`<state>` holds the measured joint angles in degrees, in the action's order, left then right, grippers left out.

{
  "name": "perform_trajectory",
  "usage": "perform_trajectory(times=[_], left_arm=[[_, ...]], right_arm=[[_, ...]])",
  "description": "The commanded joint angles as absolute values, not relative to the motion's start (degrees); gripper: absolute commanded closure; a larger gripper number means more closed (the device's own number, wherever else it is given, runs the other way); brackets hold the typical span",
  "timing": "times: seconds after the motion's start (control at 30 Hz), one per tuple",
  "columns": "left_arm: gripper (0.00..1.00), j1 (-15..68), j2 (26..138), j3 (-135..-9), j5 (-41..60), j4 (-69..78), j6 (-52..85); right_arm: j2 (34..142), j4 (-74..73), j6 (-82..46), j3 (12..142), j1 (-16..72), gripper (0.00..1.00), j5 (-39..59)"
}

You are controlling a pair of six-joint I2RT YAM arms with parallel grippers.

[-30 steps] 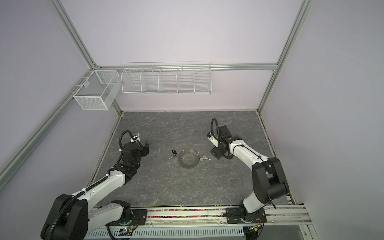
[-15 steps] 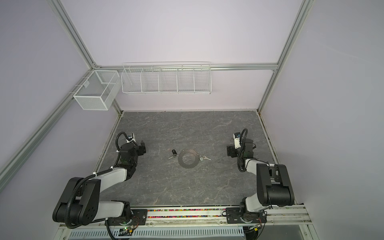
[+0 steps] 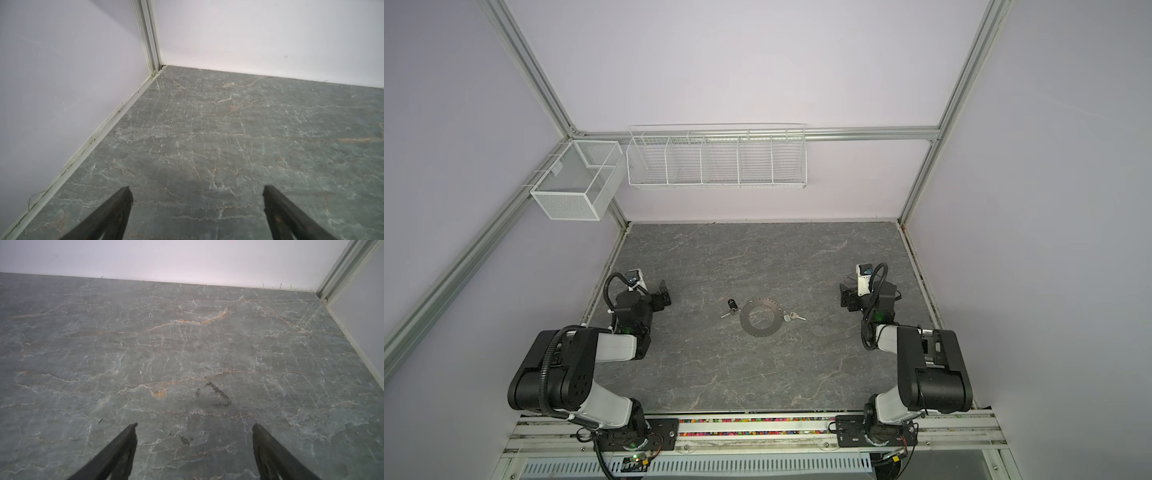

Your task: Put the keys on the keyring

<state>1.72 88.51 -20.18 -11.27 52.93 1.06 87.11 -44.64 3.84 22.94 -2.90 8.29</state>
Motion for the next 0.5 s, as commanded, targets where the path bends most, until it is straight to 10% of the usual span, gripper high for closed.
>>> perform_trajectory(times=[0.0,0.47], left_arm=[[0.02,1.7,88.4,-20.5,-11.2,55.2,1.9],[0.02,1.6,88.5,-20.9,-11.2,54.4,2.1]], right_arm=[[87.7,-51.0,3.0,21.4,-2.5,0.12,5.6],[87.5,-50.6,3.4,21.5,-2.1,0.12,5.4]])
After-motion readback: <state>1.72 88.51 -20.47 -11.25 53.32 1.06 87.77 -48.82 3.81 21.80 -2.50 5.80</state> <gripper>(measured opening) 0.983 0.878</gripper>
